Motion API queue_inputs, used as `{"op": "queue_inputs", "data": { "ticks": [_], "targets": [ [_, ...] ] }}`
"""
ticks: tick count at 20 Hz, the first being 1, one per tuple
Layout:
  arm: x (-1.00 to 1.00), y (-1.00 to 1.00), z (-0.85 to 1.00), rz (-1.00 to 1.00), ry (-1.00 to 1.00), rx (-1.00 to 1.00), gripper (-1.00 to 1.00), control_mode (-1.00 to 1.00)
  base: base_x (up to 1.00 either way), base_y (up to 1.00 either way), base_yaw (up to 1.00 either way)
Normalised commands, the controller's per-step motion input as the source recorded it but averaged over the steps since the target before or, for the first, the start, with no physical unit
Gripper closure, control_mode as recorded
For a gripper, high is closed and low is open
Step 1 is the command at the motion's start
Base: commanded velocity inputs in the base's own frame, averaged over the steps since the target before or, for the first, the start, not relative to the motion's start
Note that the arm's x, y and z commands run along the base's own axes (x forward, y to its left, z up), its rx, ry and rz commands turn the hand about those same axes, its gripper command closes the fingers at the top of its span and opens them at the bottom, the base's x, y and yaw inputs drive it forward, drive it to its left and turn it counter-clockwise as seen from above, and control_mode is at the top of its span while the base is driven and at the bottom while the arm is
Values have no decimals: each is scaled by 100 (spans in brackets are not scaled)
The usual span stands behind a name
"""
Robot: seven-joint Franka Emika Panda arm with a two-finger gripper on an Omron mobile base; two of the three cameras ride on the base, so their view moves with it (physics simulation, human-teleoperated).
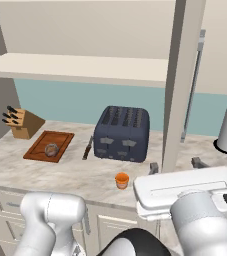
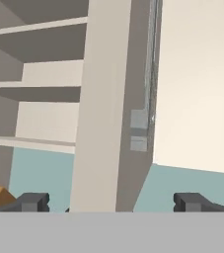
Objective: Pick the bread, place it on the cutting board, pick the jam, place it on the counter, and close the cabinet.
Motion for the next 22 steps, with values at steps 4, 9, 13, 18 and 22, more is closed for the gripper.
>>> {"op": "queue_inputs", "data": {
  "ticks": [4,9,13,18,22],
  "targets": [
    [11,0,0,3,0,0,-100,-100,0,0,0],
    [10,0,0,3,0,0,-100,-100,0,0,0],
    [9,0,0,3,0,0,-100,-100,0,0,0],
    [14,0,0,3,0,0,-100,-100,0,0,0],
    [7,0,0,5,0,0,-100,-100,0,0,0]
  ]
}}
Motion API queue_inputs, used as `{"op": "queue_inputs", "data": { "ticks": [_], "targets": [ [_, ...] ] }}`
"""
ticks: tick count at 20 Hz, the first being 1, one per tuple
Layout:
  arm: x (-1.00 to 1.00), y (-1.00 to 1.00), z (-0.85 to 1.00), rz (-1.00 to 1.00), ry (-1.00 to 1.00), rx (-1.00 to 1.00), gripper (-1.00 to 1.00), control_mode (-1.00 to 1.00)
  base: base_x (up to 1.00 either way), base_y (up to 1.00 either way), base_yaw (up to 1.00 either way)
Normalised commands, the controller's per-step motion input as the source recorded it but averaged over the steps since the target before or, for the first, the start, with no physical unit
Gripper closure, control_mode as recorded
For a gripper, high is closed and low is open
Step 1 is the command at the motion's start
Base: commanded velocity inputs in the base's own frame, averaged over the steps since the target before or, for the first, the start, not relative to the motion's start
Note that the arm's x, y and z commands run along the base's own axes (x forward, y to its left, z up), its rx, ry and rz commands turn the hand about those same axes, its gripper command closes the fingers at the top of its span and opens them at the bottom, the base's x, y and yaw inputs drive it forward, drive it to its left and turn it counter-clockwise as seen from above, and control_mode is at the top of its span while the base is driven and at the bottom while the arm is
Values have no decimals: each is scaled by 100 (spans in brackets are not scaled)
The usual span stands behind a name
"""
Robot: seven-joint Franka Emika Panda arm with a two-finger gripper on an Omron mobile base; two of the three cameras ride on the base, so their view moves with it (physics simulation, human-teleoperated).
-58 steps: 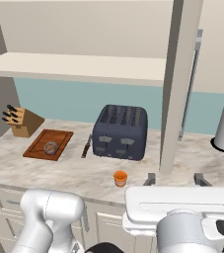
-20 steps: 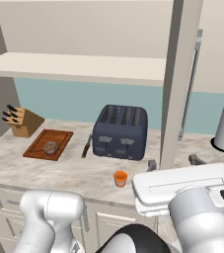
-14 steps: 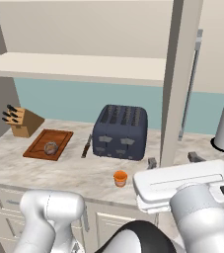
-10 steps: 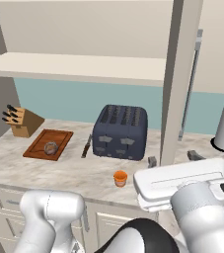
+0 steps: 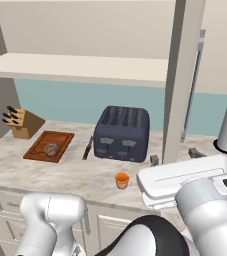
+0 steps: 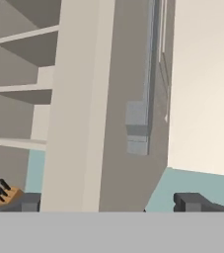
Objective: Pick the bread, place it on the cutting board, pick the jam, place it on the counter, and close the cabinet.
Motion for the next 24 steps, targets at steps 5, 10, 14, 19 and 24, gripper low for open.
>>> {"op": "queue_inputs", "data": {
  "ticks": [5,10,14,19,24],
  "targets": [
    [6,0,0,5,0,0,-100,-100,0,0,0],
    [9,0,0,5,0,0,-100,-100,0,0,0],
    [0,0,0,3,0,0,-100,-100,0,0,0],
    [0,5,0,1,0,0,-100,-100,0,0,0],
    [0,10,0,0,0,0,-100,-100,0,0,0]
  ]
}}
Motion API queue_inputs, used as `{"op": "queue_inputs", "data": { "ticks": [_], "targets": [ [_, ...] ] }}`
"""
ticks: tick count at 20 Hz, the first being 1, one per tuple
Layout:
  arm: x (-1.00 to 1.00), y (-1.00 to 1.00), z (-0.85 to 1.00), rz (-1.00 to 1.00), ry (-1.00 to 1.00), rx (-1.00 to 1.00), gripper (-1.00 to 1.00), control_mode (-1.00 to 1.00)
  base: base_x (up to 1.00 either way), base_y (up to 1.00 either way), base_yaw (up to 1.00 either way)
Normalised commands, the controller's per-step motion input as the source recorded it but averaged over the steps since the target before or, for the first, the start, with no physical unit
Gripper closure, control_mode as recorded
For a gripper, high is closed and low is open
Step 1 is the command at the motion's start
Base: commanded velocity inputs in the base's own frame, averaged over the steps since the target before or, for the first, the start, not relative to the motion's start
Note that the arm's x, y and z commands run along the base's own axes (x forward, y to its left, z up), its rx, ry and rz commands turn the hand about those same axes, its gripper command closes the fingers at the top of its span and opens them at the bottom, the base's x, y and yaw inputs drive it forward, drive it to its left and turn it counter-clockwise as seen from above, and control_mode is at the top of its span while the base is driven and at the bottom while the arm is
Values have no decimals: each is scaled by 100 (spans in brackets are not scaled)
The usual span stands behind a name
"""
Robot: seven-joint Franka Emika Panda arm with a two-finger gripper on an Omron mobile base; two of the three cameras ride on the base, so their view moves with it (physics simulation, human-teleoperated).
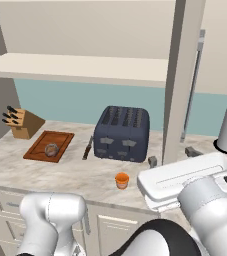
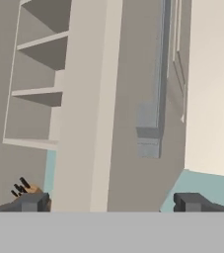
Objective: Pick the bread, place it on the cutting board, pick the jam, place it on the counter, and close the cabinet.
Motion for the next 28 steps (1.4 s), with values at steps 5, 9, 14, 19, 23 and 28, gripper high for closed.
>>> {"op": "queue_inputs", "data": {
  "ticks": [5,9,14,19,23,28],
  "targets": [
    [0,16,0,0,0,0,-100,-100,0,0,0],
    [0,19,0,0,0,0,-100,-100,0,0,0],
    [0,20,0,0,0,0,-100,-100,0,0,0],
    [0,23,0,0,0,0,-100,-100,0,0,0],
    [0,26,1,0,0,0,-100,-100,0,0,0],
    [0,25,3,0,0,0,-100,-100,0,0,0]
  ]
}}
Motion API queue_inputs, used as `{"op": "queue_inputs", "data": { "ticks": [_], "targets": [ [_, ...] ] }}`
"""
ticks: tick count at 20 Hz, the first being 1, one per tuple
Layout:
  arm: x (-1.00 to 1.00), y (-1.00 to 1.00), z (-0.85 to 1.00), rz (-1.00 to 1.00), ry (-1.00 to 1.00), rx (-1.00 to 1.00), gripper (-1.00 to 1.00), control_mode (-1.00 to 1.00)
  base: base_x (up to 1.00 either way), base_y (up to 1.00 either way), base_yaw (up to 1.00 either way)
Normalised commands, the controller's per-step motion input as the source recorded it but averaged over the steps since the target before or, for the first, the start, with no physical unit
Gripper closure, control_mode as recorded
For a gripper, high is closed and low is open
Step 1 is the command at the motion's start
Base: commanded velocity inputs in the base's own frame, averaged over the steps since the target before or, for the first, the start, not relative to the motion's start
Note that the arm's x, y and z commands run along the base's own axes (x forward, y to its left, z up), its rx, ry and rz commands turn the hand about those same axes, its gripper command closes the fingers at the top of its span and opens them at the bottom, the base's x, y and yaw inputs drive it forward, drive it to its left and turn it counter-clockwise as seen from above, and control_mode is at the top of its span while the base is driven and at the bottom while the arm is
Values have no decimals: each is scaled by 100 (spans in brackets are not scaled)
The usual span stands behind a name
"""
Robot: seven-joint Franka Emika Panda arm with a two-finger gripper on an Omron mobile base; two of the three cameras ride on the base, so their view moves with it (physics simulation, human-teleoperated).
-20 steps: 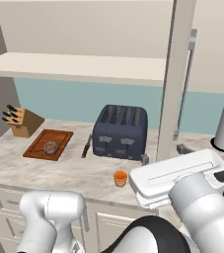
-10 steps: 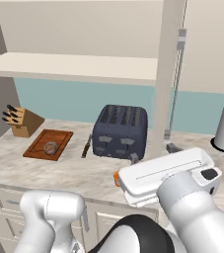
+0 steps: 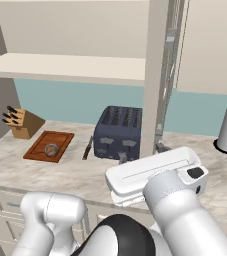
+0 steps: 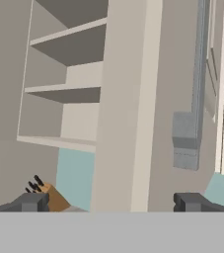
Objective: Pick the bread, place it on the cutting board, pick the jam, place it on the counter, and close the cabinet.
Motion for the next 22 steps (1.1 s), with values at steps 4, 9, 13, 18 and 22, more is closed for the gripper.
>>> {"op": "queue_inputs", "data": {
  "ticks": [4,9,13,18,22],
  "targets": [
    [0,25,6,0,0,0,-100,-100,0,0,0],
    [0,24,6,0,0,0,-100,-100,0,0,0],
    [4,23,9,0,0,0,-100,-100,0,0,0],
    [4,23,13,0,-1,0,-100,-100,0,0,0],
    [4,25,10,0,-1,0,-100,-100,0,0,0]
  ]
}}
